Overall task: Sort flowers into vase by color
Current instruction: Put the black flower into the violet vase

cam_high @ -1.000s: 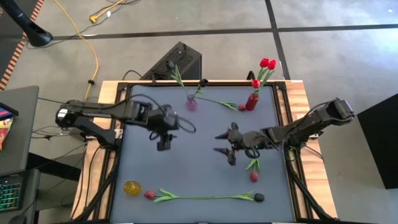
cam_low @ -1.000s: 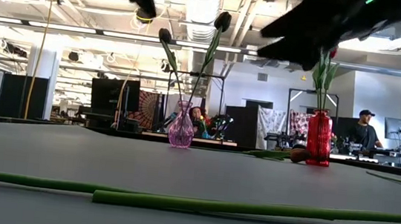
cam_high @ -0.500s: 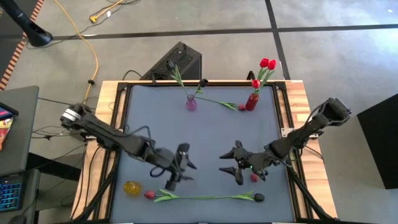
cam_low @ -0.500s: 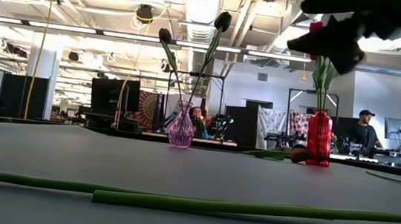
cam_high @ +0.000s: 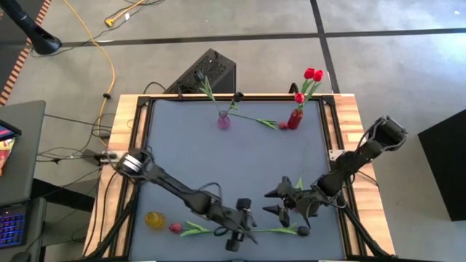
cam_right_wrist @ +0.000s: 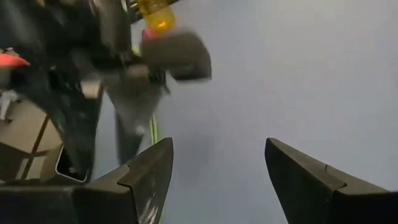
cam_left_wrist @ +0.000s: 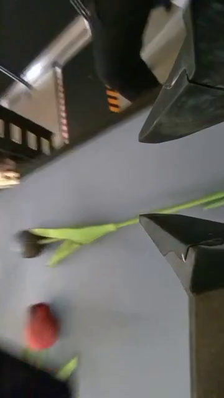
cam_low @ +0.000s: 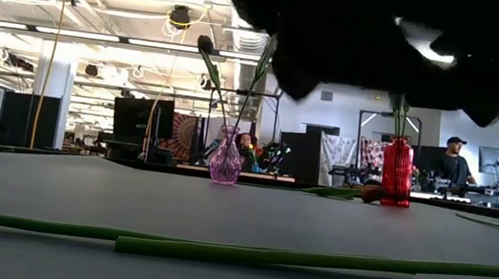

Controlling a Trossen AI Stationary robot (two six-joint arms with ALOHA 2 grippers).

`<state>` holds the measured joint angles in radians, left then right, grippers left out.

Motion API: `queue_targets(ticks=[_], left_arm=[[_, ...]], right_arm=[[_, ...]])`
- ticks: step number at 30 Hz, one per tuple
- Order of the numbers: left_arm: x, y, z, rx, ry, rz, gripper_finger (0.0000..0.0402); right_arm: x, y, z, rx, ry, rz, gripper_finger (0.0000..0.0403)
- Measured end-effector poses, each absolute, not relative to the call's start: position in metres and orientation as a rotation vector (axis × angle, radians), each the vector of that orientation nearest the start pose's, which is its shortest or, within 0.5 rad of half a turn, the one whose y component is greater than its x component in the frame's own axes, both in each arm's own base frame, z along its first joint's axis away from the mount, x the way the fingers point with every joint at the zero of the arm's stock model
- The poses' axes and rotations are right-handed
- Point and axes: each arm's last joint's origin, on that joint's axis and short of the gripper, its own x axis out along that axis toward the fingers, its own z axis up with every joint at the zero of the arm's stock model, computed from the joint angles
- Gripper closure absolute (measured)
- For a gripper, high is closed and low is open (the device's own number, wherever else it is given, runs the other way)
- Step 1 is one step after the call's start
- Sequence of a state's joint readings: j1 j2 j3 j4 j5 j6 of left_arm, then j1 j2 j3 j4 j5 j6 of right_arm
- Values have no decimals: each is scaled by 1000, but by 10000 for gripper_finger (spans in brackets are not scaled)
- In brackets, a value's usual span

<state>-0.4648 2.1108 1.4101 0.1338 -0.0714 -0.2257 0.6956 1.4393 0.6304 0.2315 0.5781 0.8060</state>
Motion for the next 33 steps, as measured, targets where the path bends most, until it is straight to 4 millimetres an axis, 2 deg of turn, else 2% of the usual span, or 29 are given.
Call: queue_targets(ticks=[3, 8, 12, 16, 19, 26, 31, 33], left_arm=[[435, -215, 152, -58, 627, -300, 217], [456, -226, 121, -22, 728, -243, 217], [467, -230, 112, -31, 745, -202, 217], [466, -229, 112, -27, 764, -194, 223], [465, -228, 115, -17, 772, -178, 252], [464, -222, 116, 37, 786, -94, 387], [462, -217, 125, 155, 770, -51, 399], [461, -214, 139, 191, 747, -44, 399]], right_arm=[[217, 164, 178, 417, 498, -93, 121], [211, 162, 179, 437, 528, -108, 121], [207, 165, 181, 441, 534, -90, 121], [204, 170, 182, 447, 534, -69, 121], [203, 171, 182, 446, 538, -64, 121], [204, 169, 182, 439, 536, -68, 121], [207, 165, 182, 396, 533, -75, 121], [208, 161, 184, 387, 522, -97, 121]])
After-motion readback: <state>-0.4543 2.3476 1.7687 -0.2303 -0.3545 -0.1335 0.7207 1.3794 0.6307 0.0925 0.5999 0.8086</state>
